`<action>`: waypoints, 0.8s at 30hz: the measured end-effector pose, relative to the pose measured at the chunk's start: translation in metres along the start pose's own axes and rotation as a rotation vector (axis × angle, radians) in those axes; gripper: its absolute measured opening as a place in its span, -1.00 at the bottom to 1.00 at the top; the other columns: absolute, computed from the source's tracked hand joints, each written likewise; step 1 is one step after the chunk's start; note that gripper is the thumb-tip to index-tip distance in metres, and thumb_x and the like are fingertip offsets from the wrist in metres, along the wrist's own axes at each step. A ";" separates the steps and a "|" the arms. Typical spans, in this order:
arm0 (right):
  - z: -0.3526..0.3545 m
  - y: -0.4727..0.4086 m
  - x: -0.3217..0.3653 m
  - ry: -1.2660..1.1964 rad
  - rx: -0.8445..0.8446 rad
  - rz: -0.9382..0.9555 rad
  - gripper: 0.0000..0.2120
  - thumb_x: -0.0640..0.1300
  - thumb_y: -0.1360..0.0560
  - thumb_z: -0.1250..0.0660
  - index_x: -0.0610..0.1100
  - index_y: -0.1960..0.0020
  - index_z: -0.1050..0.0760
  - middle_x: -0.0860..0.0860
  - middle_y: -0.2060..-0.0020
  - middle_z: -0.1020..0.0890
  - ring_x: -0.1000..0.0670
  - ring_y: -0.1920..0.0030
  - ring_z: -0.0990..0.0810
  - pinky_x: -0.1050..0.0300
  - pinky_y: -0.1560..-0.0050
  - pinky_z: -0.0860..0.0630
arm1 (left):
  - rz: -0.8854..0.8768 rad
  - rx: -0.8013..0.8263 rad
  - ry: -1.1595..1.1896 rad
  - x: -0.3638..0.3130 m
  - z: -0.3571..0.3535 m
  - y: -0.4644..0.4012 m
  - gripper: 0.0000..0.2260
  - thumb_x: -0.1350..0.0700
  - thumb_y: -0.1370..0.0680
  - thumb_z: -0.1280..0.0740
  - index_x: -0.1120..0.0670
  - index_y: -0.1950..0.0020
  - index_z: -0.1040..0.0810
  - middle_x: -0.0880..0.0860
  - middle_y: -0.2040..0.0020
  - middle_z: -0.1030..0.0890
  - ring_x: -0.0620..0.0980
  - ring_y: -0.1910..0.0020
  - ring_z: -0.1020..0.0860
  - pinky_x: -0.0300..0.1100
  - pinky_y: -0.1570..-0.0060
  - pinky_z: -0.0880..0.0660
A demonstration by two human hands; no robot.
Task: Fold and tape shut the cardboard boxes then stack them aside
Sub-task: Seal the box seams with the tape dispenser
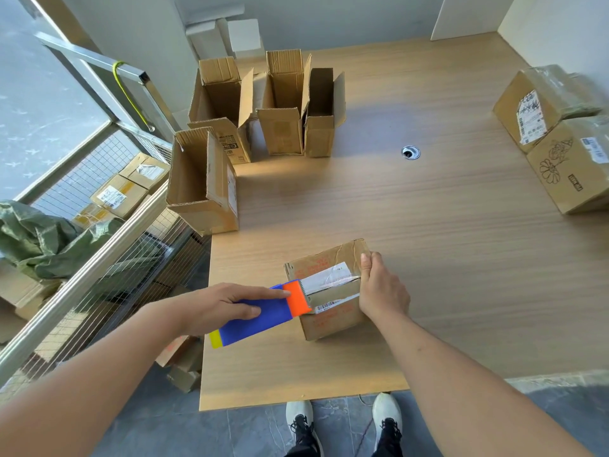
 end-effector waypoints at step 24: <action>-0.057 0.074 0.069 0.328 0.043 0.098 0.00 0.52 -0.51 0.24 -0.20 -0.65 0.26 -0.25 -0.63 0.21 -0.34 -0.61 0.19 -0.23 -0.61 0.17 | -0.024 -0.141 0.045 0.055 -0.020 -0.009 -0.69 -0.25 -0.68 -0.16 -0.64 -0.35 -0.29 -0.26 -0.41 -0.44 -0.12 -0.29 -0.47 -0.08 -0.36 -0.39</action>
Point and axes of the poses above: each hand's wrist, its own y-axis away from the middle knuckle, its own z-axis out of the back of the hand, x = y × z, the point moved 8 cm from there along -y, towards the middle knuckle
